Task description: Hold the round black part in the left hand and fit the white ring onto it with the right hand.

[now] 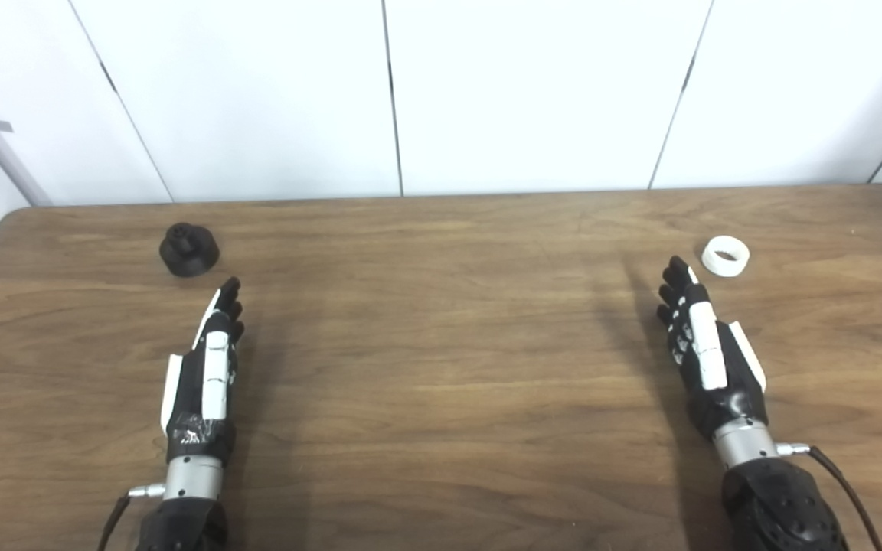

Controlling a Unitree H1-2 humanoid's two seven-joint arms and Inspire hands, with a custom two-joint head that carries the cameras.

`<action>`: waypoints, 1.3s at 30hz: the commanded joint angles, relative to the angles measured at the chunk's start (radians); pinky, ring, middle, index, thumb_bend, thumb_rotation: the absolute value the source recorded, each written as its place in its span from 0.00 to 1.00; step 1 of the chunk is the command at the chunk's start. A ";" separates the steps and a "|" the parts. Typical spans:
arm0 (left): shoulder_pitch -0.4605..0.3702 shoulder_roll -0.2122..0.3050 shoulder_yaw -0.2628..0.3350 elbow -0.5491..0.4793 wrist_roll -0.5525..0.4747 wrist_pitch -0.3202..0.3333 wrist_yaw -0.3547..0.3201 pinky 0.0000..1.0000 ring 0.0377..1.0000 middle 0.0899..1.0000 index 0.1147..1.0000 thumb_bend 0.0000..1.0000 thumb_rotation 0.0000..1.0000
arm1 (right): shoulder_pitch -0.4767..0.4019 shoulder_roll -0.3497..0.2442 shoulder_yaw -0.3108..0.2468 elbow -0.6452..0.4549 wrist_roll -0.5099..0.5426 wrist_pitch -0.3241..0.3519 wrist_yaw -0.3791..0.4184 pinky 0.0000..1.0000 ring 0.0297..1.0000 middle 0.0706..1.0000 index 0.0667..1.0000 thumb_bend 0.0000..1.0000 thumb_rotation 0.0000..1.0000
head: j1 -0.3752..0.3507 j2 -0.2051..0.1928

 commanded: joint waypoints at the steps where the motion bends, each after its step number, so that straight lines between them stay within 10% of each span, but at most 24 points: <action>1: 0.010 -0.007 -0.002 0.015 -0.006 -0.037 0.001 1.00 1.00 0.99 0.95 0.53 0.97 | -0.018 0.001 -0.006 -0.032 0.014 -0.007 0.007 1.00 1.00 1.00 1.00 0.50 1.00 | 0.000 0.001; 24: 0.013 -0.007 -0.007 0.007 0.005 -0.024 0.003 1.00 1.00 1.00 0.96 0.52 0.98 | -0.016 -0.004 -0.003 -0.022 0.007 -0.007 0.006 1.00 1.00 1.00 1.00 0.51 1.00 | 0.020 -0.011; 39: 0.014 -0.051 -0.044 0.025 0.052 -0.048 0.017 1.00 1.00 0.99 0.95 0.49 0.97 | -0.009 -0.044 -0.027 0.004 0.051 -0.023 0.053 1.00 1.00 1.00 1.00 0.50 1.00 | 0.254 -0.080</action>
